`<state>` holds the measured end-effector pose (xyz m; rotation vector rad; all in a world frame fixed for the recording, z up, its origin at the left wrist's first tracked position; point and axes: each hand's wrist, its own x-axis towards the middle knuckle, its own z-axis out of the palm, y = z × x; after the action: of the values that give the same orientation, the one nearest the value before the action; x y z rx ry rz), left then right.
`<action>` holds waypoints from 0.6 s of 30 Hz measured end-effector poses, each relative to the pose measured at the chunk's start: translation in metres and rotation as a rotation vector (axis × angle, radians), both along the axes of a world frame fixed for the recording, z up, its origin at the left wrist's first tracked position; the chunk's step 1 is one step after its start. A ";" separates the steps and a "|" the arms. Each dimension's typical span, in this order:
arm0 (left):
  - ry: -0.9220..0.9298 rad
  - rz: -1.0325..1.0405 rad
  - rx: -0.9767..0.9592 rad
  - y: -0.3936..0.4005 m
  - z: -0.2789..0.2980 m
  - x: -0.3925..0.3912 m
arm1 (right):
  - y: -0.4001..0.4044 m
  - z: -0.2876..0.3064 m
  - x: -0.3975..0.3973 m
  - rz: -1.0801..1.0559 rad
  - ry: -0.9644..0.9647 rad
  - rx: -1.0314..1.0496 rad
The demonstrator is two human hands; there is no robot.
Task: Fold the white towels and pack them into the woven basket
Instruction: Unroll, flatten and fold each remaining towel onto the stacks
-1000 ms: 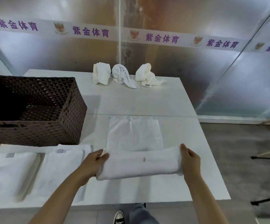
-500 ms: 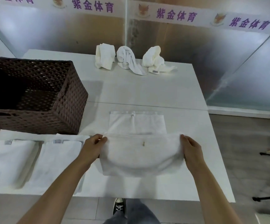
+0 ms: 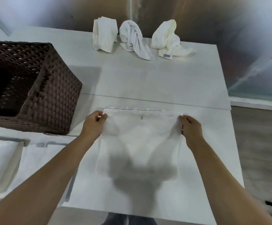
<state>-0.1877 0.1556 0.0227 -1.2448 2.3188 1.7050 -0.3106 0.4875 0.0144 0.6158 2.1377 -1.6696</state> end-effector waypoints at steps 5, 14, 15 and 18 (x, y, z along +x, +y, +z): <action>-0.009 0.018 -0.087 -0.007 -0.026 -0.023 | -0.005 -0.031 -0.026 0.020 0.003 0.030; -0.167 -0.035 -0.150 0.004 -0.062 0.010 | 0.002 -0.060 0.008 0.109 -0.023 0.267; -0.196 -0.052 -0.143 0.009 -0.065 0.025 | 0.006 -0.064 0.022 0.132 -0.046 0.307; -0.246 -0.081 -0.114 0.022 -0.074 0.074 | 0.016 -0.073 0.068 0.190 -0.090 0.378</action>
<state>-0.1132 0.1781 -0.0508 -1.2764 2.3118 1.3280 -0.2425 0.5032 -0.0588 0.5563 2.3793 -1.1274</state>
